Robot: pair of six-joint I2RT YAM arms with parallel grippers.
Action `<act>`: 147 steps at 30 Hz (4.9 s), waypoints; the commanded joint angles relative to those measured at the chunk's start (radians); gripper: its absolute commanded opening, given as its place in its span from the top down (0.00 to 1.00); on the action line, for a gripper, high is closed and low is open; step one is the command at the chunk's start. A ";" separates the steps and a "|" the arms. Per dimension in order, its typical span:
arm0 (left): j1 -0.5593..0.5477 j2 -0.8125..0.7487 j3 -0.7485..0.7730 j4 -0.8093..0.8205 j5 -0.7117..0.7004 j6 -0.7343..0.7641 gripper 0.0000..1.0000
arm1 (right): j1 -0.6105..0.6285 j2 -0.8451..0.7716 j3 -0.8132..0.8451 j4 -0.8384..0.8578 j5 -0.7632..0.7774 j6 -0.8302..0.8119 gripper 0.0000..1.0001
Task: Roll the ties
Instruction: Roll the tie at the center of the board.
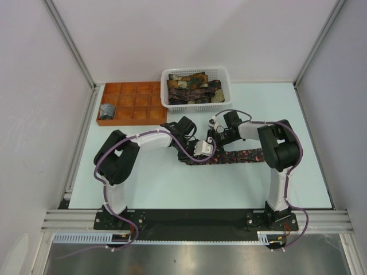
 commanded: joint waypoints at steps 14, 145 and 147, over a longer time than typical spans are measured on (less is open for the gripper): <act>0.011 -0.084 -0.052 -0.006 0.057 0.033 0.68 | 0.004 0.071 0.224 -0.097 0.217 -0.119 0.60; 0.066 -0.121 -0.040 0.082 0.115 -0.126 0.04 | -0.016 0.025 0.021 -0.096 0.179 -0.175 1.00; 0.063 -0.115 -0.040 0.100 0.118 -0.130 0.02 | -0.017 0.031 0.020 -0.096 0.191 -0.173 1.00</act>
